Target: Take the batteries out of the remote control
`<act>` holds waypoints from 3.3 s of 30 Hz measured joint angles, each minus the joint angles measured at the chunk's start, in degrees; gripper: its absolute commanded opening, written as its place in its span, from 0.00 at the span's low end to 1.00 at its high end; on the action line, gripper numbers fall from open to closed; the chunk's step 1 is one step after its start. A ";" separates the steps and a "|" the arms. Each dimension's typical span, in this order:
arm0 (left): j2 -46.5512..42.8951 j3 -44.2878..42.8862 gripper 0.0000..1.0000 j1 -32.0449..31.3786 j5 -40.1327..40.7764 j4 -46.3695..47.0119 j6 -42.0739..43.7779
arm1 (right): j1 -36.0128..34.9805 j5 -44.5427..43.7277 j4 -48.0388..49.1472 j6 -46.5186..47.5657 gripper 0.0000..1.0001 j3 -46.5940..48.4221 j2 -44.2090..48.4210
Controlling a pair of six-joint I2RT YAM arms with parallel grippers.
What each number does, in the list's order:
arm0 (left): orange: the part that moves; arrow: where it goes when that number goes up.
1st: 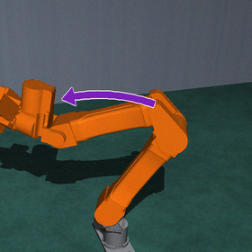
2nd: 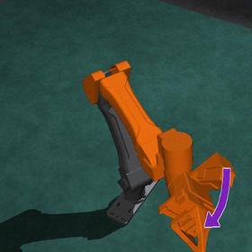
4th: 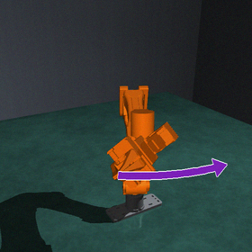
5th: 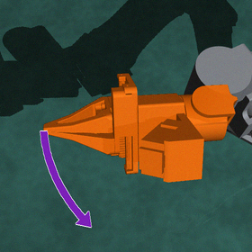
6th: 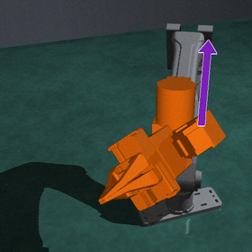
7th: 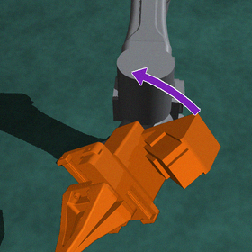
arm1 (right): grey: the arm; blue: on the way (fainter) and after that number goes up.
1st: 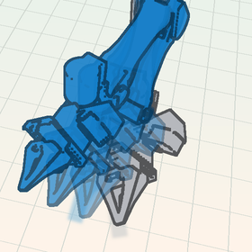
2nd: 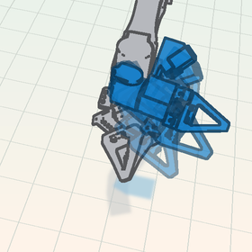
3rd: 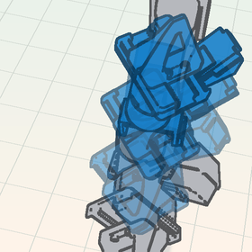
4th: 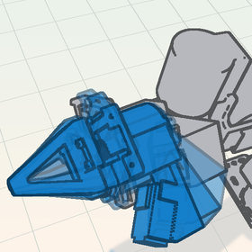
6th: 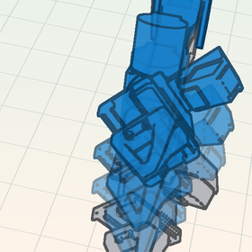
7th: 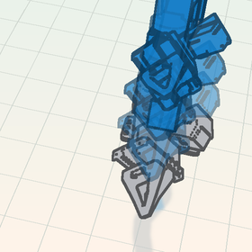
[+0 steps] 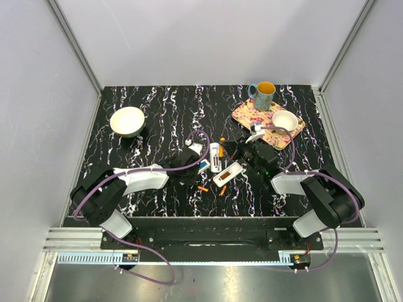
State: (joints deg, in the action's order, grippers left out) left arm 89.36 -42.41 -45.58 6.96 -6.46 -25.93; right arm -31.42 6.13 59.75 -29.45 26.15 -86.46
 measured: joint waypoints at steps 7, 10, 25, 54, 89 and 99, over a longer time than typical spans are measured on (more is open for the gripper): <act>-0.15 0.00 0.00 0.59 -0.55 -0.04 1.36 | -0.96 0.90 0.87 0.00 0.00 2.38 -3.13; -1.27 0.17 0.02 0.81 -1.66 -0.72 2.45 | -1.22 0.94 1.01 0.04 0.00 3.52 -4.50; -12.94 -0.33 0.00 4.68 -3.72 -3.15 4.74 | -3.78 -0.61 6.01 3.67 0.00 6.58 -10.51; -14.71 -0.28 0.77 8.13 -12.09 -0.74 5.60 | -12.46 -21.38 13.35 10.91 0.00 1.64 -10.03; -14.97 -6.03 0.00 8.17 -36.04 5.86 9.35 | -4.83 1.51 -25.51 -0.26 0.87 3.63 28.61; -19.30 -6.01 0.00 7.56 -39.60 1.05 12.76 | 2.97 25.94 -23.45 -7.96 0.76 8.17 22.16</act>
State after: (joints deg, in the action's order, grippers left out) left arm 70.06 -48.42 -38.02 -32.64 -5.41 -13.17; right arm -28.45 32.08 36.29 -37.41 34.33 -64.29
